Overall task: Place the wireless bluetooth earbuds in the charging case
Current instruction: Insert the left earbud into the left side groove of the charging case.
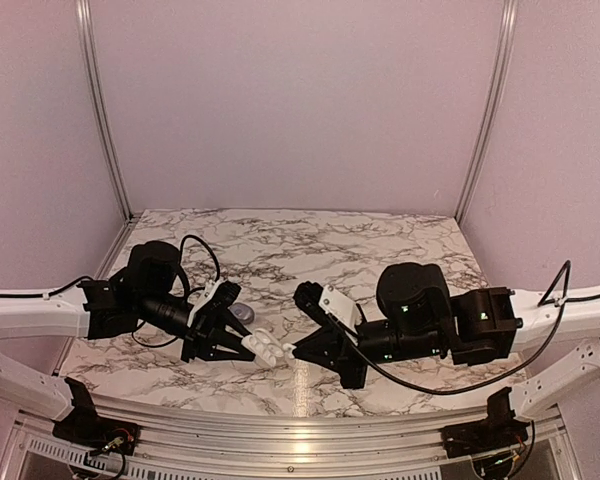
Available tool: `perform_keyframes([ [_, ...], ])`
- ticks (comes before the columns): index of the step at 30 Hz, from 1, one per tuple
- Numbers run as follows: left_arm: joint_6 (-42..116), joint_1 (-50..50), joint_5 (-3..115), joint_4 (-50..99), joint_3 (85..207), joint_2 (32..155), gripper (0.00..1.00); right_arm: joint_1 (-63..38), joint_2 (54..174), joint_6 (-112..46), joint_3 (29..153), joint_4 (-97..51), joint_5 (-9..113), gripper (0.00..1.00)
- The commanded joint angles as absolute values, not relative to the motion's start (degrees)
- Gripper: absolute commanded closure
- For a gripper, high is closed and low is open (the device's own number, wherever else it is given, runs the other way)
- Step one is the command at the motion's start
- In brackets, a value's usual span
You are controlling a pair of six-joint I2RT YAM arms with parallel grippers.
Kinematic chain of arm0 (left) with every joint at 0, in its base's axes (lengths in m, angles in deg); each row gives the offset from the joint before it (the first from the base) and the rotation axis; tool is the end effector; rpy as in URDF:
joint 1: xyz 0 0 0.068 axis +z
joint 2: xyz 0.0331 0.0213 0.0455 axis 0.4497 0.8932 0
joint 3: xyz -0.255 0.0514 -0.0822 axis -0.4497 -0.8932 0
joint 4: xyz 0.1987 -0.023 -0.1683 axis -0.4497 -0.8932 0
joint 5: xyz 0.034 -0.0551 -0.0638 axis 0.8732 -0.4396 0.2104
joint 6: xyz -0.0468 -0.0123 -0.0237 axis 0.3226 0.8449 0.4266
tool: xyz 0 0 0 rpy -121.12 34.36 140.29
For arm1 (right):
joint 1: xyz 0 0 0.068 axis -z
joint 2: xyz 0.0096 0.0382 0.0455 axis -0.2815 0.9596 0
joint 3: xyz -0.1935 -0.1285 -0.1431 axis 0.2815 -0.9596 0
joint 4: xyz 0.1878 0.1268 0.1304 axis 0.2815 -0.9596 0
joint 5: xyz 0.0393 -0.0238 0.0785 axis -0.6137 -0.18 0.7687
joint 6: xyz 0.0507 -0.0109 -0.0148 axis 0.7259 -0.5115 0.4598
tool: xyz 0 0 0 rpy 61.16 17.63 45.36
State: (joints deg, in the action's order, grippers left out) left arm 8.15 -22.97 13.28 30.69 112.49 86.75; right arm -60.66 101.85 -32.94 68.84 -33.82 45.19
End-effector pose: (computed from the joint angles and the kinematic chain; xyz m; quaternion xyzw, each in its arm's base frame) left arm 0.1444 -0.2129 0.2541 0.6122 0.4904 -0.4835 0.3885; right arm 0.0611 0.2683 0.3018 -0.4931 0.6960 0.3559 0.3819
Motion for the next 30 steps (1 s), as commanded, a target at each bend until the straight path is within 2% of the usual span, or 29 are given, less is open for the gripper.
perform_keyframes([
  [1, 5.1, -24.0, 10.9, 28.8, 115.0, 87.4, 1.00, -62.0, 105.6, -36.5, 74.3, -31.5, 49.1, 1.00],
  [13, 3.2, -25.6, 10.9, 26.4, 116.2, 88.3, 1.00, -64.0, 110.2, -38.5, 79.1, -32.5, 46.5, 1.00],
  [30, 2.7, -26.3, 11.2, 25.8, 116.1, 87.7, 1.00, -64.0, 112.6, -37.8, 79.6, -34.1, 40.1, 1.00],
])
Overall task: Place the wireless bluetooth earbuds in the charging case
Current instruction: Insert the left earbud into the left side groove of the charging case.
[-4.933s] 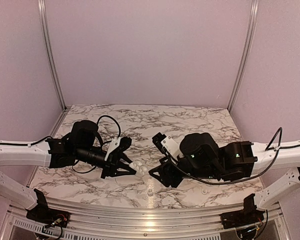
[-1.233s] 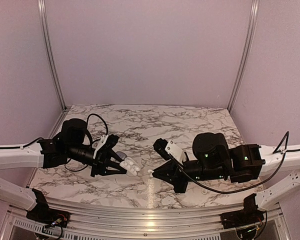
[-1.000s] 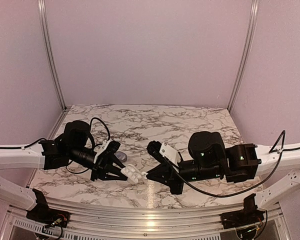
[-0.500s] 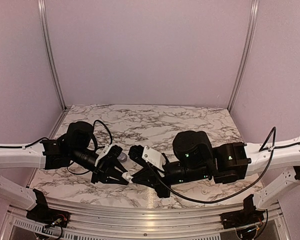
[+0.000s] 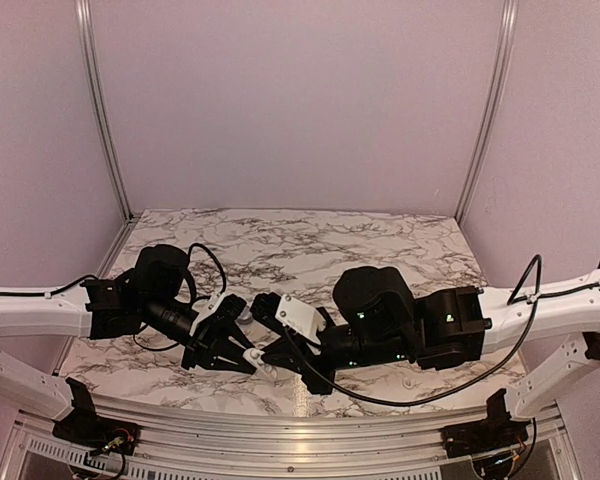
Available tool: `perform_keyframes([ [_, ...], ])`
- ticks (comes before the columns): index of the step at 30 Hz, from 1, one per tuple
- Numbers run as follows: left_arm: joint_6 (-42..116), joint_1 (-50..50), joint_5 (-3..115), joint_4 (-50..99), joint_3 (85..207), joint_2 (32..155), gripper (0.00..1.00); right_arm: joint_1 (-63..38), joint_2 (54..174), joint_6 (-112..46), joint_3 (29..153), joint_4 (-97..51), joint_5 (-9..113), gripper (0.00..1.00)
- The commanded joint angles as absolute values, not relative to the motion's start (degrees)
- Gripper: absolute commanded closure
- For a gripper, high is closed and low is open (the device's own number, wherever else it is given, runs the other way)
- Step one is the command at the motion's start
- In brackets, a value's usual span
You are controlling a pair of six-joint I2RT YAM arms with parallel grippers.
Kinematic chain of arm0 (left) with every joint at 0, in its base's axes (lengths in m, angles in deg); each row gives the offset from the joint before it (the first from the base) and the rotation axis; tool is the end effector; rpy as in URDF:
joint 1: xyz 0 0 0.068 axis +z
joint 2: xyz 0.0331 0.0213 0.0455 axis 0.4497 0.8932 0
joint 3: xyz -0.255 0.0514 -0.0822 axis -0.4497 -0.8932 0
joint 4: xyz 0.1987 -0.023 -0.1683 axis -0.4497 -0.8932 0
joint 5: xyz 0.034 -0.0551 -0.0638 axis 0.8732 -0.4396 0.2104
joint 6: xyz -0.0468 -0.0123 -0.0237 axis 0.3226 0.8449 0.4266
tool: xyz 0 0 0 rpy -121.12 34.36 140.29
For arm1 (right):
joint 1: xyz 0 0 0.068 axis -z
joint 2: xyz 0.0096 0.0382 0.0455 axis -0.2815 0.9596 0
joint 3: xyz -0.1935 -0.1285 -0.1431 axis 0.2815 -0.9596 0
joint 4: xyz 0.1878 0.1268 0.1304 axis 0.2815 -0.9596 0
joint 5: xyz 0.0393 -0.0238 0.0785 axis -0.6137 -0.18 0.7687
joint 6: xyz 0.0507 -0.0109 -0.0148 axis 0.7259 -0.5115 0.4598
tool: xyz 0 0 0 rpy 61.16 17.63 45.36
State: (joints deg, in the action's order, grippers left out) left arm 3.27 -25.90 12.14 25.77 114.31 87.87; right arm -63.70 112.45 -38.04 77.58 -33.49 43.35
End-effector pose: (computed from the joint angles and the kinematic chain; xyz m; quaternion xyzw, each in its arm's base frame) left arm 0.1344 -0.2221 0.2526 0.6463 0.4643 -0.4845 0.3633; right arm 0.0558 0.3155 0.3042 -0.5391 0.6698 0.3311 0.3887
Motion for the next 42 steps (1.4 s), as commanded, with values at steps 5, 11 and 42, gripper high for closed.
perform_keyframes([
  [5, 2.7, -26.4, 10.9, 25.8, 116.2, 87.7, 1.00, -64.0, 112.9, -37.8, 79.4, -33.7, 40.7, 1.00],
  [11, 2.6, -26.5, 11.1, 25.8, 116.1, 87.4, 1.00, -64.0, 114.6, -38.0, 80.2, -35.8, 42.0, 1.00],
  [42, 2.0, -27.0, 10.1, 25.6, 116.1, 87.1, 1.00, -64.0, 119.1, -37.6, 80.6, -32.9, 39.6, 1.00],
])
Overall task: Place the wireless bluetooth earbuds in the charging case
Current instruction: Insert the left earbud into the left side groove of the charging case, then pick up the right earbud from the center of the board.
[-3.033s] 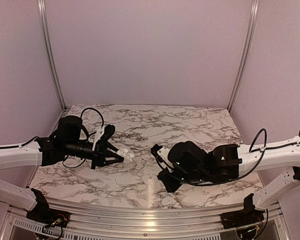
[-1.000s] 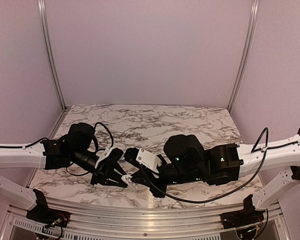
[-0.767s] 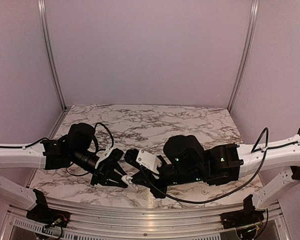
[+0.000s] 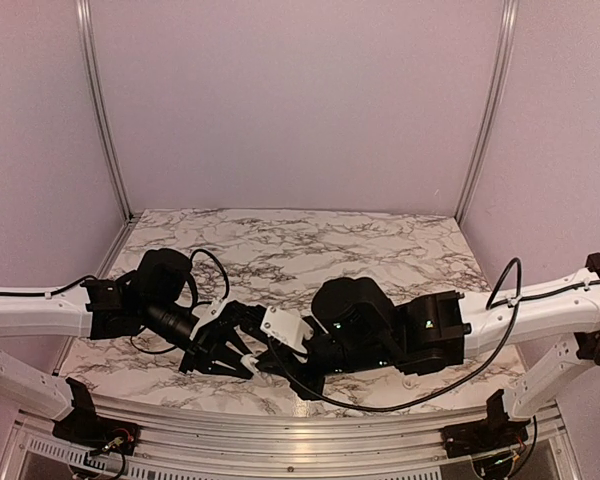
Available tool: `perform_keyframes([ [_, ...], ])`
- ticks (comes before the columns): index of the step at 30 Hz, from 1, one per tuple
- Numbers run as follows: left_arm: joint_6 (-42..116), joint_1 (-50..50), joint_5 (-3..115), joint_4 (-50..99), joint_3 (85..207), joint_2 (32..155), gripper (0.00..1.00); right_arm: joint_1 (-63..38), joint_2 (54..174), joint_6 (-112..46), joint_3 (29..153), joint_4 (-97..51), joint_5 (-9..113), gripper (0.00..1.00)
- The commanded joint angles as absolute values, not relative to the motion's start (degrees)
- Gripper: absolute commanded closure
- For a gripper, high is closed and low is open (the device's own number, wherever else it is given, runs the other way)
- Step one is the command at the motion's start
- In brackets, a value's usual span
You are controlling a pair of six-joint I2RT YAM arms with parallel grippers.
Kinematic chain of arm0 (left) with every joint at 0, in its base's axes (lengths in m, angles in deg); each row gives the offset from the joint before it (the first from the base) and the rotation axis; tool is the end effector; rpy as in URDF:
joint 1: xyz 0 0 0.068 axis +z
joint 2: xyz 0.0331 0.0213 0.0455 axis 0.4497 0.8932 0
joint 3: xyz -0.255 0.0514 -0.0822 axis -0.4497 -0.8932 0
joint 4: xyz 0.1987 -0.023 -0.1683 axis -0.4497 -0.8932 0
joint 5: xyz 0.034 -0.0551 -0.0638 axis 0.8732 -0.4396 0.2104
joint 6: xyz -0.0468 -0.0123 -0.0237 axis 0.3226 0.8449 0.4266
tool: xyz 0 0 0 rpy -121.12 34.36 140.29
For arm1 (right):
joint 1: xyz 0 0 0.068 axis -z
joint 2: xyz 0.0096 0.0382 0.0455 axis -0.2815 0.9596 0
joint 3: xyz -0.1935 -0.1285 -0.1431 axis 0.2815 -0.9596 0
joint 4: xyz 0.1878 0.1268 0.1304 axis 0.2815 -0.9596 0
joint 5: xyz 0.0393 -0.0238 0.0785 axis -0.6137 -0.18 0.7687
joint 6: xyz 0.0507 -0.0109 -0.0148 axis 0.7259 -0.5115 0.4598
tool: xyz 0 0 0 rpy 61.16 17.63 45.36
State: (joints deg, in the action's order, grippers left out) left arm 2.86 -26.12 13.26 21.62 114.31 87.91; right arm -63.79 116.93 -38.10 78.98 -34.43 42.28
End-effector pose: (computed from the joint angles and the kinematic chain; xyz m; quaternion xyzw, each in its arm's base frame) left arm 0.1323 -0.2202 0.2460 0.6471 0.4881 -0.4777 0.3388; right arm 0.0585 0.3305 0.2871 -0.5476 0.6852 0.3049 0.3710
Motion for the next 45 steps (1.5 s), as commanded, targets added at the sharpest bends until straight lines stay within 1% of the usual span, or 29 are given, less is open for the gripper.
perform_keyframes([
  [1, 2.0, -26.9, 10.0, 25.5, 116.1, 87.0, 1.00, -64.0, 119.3, -37.6, 80.5, -32.7, 39.2, 1.00],
  [8, 1.6, -26.9, 9.9, 25.5, 115.8, 86.2, 1.00, -64.1, 121.1, -37.1, 80.1, -31.0, 38.6, 1.00],
  [12, 1.6, -27.0, 10.2, 25.4, 115.8, 86.0, 1.00, -64.1, 120.0, -35.9, 80.3, -31.9, 37.2, 0.87],
  [13, 1.7, -26.9, 10.3, 25.5, 115.8, 86.0, 1.00, -64.1, 119.5, -35.6, 80.5, -32.3, 36.7, 0.85],
  [19, 1.7, -27.0, 11.1, 25.5, 115.8, 86.2, 1.00, -66.2, 116.0, -34.1, 82.2, -34.6, 32.6, 0.81],
  [23, 1.8, -27.0, 11.3, 25.5, 115.8, 86.3, 1.00, -69.3, 115.7, -33.9, 85.3, -38.0, 27.6, 0.75],
  [27, 1.9, -27.0, 11.4, 25.5, 115.8, 86.2, 1.00, -70.6, 115.5, -33.4, 87.0, -40.2, 25.2, 0.71],
  [29, 1.9, -27.0, 11.7, 25.5, 115.8, 86.2, 1.00, -71.0, 115.0, -33.0, 87.2, -40.9, 23.7, 0.71],
  [34, 1.9, -26.9, 12.0, 25.5, 115.8, 86.0, 1.00, -71.2, 112.8, -31.2, 85.8, -41.5, 20.8, 0.74],
  [42, 3.7, -27.0, 13.9, 26.5, 115.8, 85.9, 1.00, -71.2, 108.5, -25.2, 80.7, -43.7, 15.7, 0.74],
  [44, 4.6, -26.9, 15.1, 27.1, 115.7, 85.7, 1.00, -71.1, 107.4, -21.1, 79.6, -47.0, 12.0, 0.72],
  [45, 5.3, -26.9, 15.7, 27.4, 115.6, 85.7, 1.00, -71.0, 106.9, -18.0, 79.4, -49.9, 9.8, 0.68],
])
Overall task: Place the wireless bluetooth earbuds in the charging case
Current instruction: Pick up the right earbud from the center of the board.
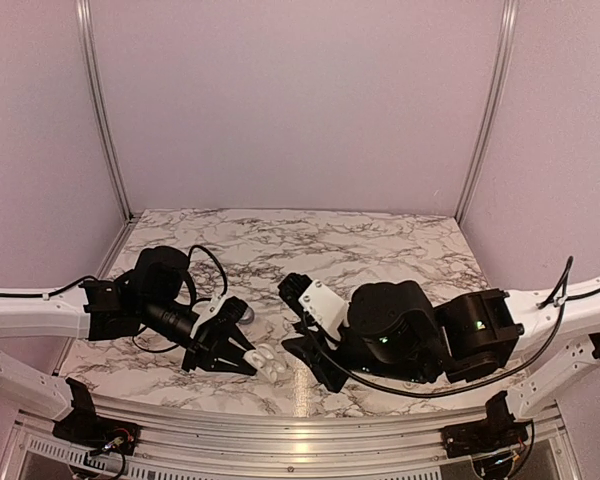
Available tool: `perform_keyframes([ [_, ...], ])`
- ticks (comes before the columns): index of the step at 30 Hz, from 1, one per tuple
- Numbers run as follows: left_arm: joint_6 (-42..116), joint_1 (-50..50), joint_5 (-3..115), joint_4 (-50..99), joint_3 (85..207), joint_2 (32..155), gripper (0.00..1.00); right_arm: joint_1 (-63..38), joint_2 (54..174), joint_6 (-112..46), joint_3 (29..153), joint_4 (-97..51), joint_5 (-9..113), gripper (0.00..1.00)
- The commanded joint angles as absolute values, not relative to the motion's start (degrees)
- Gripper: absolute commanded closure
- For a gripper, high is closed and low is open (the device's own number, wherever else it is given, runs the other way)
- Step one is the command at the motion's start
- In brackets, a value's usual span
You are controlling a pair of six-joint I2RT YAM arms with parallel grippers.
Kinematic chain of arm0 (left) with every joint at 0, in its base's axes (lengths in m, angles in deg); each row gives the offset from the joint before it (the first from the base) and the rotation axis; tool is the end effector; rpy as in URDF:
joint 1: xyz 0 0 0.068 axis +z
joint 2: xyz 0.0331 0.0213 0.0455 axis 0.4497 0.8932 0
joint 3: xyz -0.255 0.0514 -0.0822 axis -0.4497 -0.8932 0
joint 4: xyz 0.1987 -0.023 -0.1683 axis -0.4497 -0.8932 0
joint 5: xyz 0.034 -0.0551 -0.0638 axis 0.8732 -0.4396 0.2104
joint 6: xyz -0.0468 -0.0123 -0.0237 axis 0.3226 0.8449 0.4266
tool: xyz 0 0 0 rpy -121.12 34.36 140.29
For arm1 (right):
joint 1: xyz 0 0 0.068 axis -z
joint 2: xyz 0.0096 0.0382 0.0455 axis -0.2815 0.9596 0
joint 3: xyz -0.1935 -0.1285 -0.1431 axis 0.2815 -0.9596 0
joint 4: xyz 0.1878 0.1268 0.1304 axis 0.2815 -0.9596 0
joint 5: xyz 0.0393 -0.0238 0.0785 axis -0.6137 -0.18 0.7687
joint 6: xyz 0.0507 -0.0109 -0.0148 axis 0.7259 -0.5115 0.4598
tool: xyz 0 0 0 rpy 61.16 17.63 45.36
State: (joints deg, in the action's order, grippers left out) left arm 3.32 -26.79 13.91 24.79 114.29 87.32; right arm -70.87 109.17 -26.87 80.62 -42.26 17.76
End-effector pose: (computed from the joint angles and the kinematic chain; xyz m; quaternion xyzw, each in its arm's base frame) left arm 0.1307 -0.2227 0.2529 0.6473 0.4709 -0.4771 0.3628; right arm 0.0303 0.2993 0.3267 -0.4213 0.7441 0.2413 0.4589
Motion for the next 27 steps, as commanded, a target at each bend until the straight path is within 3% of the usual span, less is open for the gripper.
perform_keyframes([
  [1, 5.7, -26.9, 16.1, 27.8, 115.6, 85.8, 1.00, -70.8, 106.6, -12.8, 79.2, -53.3, 7.5, 0.63],
  [4, 6.5, -26.9, 17.2, 28.5, 115.5, 85.7, 1.00, -68.3, 104.6, -3.9, 76.0, -59.2, 7.4, 0.51],
  [7, 6.8, -26.8, 17.6, 28.6, 115.5, 85.6, 1.00, -61.5, 102.7, 1.0, 70.9, -61.5, 13.2, 0.48],
  [14, 7.1, -26.7, 18.8, 29.3, 114.5, 84.5, 1.00, -53.3, 102.0, 7.3, 63.3, -67.3, 20.7, 0.51],
  [27, 7.2, -26.5, 19.4, 29.1, 114.6, 84.8, 1.00, -52.7, 112.2, 11.1, 58.1, -73.7, 26.6, 0.57],
])
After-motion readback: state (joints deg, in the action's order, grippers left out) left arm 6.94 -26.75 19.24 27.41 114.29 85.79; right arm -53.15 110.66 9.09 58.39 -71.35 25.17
